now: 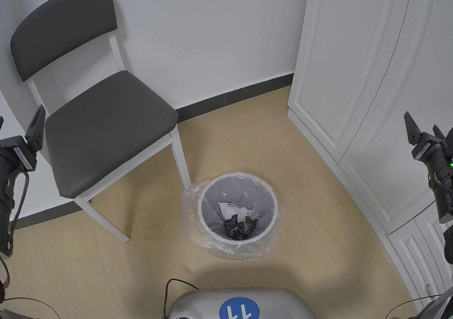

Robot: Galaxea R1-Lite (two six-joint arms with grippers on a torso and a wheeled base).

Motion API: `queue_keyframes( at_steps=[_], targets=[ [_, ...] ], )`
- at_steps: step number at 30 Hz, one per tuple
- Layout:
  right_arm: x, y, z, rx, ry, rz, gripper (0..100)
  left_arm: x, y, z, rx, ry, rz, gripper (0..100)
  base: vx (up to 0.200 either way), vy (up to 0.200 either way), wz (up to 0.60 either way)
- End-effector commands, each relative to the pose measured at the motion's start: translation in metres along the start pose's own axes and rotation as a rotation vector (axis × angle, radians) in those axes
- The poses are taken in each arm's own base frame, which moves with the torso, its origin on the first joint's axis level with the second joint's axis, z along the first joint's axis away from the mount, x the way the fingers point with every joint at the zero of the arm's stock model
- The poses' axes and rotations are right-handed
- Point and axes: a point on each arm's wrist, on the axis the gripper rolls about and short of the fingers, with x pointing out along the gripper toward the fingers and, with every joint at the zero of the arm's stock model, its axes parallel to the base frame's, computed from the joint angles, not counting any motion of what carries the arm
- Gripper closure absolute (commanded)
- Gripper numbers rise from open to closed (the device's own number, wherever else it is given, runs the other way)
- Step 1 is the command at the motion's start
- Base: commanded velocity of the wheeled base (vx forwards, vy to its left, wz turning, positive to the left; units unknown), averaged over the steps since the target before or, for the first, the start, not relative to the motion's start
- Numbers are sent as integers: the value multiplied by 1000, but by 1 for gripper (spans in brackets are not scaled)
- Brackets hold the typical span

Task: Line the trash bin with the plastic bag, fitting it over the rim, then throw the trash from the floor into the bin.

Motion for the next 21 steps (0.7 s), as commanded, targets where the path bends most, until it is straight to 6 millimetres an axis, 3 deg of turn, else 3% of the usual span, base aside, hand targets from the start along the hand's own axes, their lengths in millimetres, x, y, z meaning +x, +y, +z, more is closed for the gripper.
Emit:
queue_keyframes(
  at_steps=[1,11,21],
  targets=[
    [-33,-16,41,54,-166,-22,0,-10,29,31,-25,-96,113,0,0,0,0],
    [-84,-34,70,64,-193,-17,0,-32,53,40,-20,-140,211,0,0,0,0],
    [-146,-57,67,65,-186,-2,0,-72,68,20,-25,-154,214,0,0,0,0]
  ],
)
